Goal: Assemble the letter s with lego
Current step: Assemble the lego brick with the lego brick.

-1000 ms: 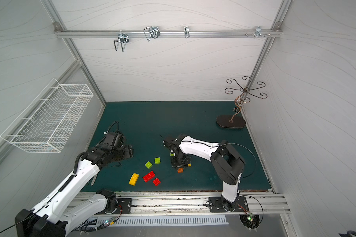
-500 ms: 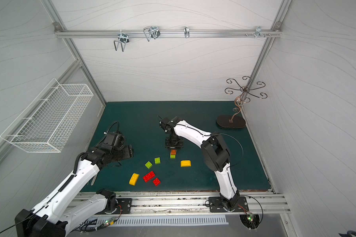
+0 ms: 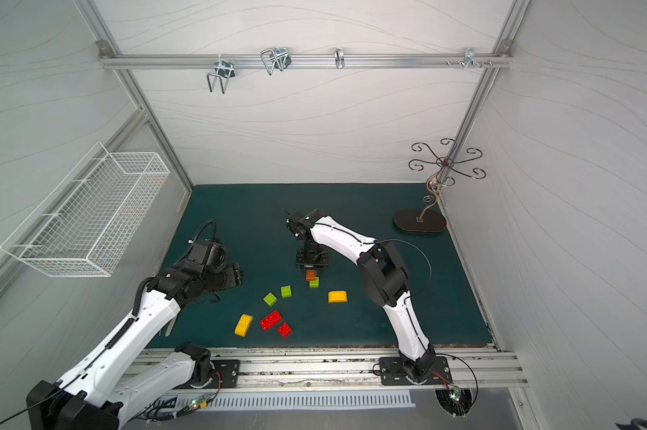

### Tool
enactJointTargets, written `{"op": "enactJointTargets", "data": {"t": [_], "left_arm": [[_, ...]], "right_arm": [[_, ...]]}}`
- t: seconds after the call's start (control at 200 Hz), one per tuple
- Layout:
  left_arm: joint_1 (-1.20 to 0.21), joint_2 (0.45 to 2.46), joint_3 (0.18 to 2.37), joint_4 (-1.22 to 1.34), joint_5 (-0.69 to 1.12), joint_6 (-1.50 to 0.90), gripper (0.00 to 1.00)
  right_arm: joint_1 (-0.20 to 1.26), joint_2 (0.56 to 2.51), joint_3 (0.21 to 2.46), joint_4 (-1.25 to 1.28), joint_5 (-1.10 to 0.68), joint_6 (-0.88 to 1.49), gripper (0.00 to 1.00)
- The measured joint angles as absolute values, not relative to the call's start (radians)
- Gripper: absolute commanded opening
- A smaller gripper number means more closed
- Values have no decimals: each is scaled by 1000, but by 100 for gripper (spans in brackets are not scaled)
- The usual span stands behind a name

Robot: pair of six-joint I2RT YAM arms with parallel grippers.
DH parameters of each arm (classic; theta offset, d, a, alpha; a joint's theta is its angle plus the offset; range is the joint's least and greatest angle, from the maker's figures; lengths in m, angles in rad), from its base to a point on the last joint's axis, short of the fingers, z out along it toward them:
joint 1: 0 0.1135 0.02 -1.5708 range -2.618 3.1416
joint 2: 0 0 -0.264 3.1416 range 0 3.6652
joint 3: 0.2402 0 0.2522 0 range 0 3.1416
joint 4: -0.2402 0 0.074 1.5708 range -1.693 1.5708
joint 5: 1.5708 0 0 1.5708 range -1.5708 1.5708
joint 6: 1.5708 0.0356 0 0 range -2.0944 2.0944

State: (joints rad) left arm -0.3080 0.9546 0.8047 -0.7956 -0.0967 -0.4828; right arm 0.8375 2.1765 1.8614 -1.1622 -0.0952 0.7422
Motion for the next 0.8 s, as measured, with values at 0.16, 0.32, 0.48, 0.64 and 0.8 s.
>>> {"op": "enactJointTargets", "data": {"t": [0.16, 0.32, 0.48, 0.64, 0.8], "left_arm": [[-308, 952, 805, -796, -97, -483, 73], [-308, 948, 805, -796, -97, -483, 73], [-308, 946, 805, -796, -97, -483, 73], [-308, 944, 805, -796, -97, -483, 73], [-308, 944, 805, -796, -97, -483, 73]], "right_arm": [[838, 2204, 1864, -1169, -105, 746, 0], [838, 2206, 1866, -1169, -115, 745, 0], [839, 2213, 1867, -1170, -122, 745, 0], [839, 2214, 1868, -1170, -127, 745, 0], [839, 2215, 1868, -1170, -129, 745, 0]]}}
